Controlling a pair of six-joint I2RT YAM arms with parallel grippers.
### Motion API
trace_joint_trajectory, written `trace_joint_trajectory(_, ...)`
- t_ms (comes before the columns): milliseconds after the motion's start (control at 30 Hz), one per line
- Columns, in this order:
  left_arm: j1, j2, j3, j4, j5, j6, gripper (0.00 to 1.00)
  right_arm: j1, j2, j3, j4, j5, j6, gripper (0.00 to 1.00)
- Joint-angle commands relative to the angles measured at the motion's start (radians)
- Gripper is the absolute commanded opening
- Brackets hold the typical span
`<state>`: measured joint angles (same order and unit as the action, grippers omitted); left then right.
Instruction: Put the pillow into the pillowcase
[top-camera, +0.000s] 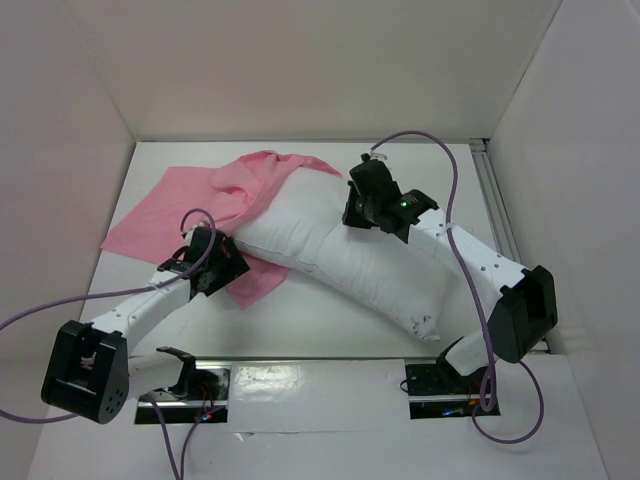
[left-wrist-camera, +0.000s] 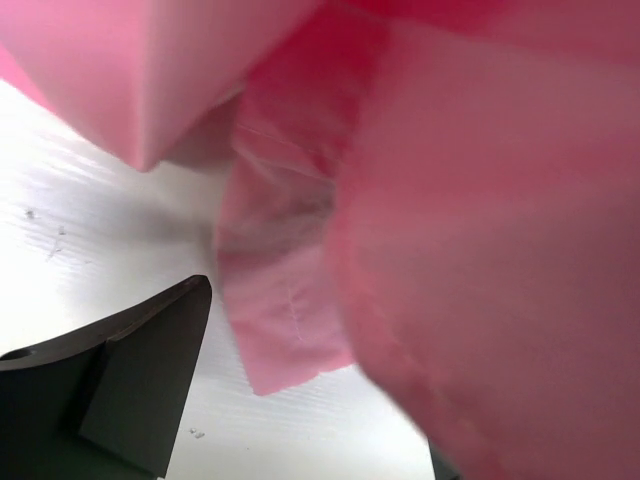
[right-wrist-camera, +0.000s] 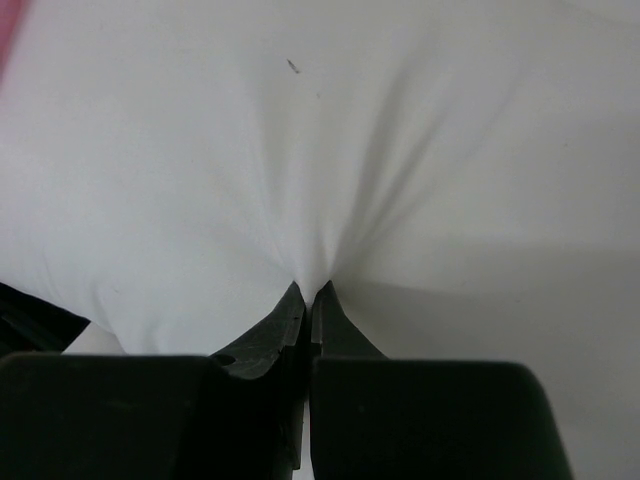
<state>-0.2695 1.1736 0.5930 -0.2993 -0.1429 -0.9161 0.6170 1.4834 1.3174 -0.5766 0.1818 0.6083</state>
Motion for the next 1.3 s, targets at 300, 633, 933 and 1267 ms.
trace_joint_trajectory(300, 0.015, 0.004, -0.058, 0.158, -0.008, -0.038, 0.99, -0.008, -0.006, 0.066, 0.050, -0.005, -0.002, 0.00)
trace_joint_trajectory(633, 0.024, 0.017, -0.049, 0.284, 0.129, 0.006, 0.00, -0.008, -0.006, 0.057, 0.041, 0.024, 0.017, 0.00)
trace_joint_trajectory(933, -0.129, -0.186, 0.157, 0.184, 0.426, 0.051, 0.00, -0.071, 0.129, 0.333, 0.077, 0.107, 0.001, 0.00)
trace_joint_trajectory(1267, -0.309, -0.209, 0.043, 0.237, 0.511, -0.024, 0.00, 0.046, 0.268, 0.103, 0.208, 0.044, 0.136, 0.00)
